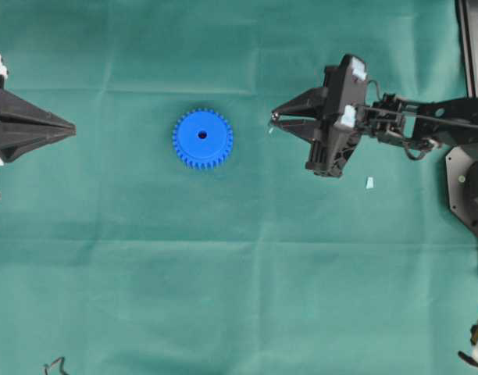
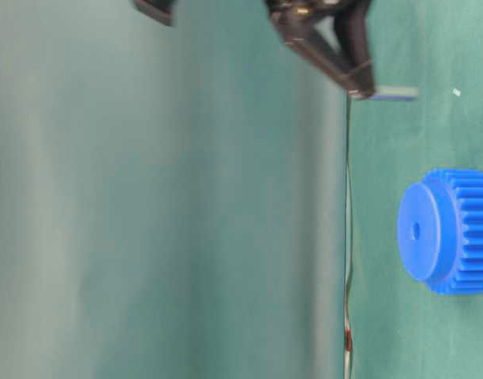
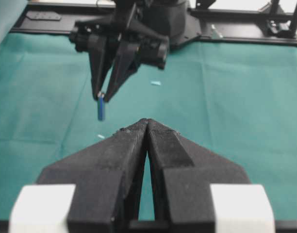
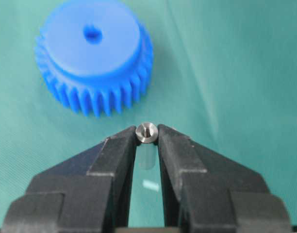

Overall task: Insert the shaft into the center hole of the gear.
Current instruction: 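Carry the held shaft left over the blue gear's center hole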

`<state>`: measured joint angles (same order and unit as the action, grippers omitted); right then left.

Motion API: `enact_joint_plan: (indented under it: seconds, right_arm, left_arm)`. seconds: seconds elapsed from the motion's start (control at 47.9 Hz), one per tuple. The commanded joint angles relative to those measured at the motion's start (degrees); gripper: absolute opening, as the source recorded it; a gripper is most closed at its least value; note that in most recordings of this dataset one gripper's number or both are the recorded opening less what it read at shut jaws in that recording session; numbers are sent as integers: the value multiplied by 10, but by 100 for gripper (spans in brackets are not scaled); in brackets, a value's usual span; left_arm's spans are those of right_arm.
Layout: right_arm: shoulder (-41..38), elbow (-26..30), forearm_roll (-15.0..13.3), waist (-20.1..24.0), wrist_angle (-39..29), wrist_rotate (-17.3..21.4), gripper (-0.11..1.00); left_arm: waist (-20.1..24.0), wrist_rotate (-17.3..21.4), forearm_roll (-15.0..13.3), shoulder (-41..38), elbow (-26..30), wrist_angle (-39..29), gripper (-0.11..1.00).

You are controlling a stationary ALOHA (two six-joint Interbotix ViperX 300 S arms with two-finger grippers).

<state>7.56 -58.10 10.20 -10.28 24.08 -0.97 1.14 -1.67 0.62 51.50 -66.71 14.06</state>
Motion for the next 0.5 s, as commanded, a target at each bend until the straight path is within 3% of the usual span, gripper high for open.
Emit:
enact_joint_plan:
  seconds: [0.0,0.25,0.48]
  right_arm:
    - [35,15,-1,-1,-28,-4,16]
    - [31,48,-1,4,-61,-4,16]
    - [-33,128,-2,26,-72,-7,16]
  left_arm:
    - [2,-1,2,-4,13,3,0]
    - [2,-1,2,-4,13,3,0]
    - [2,-1,1,-4,13,3,0]
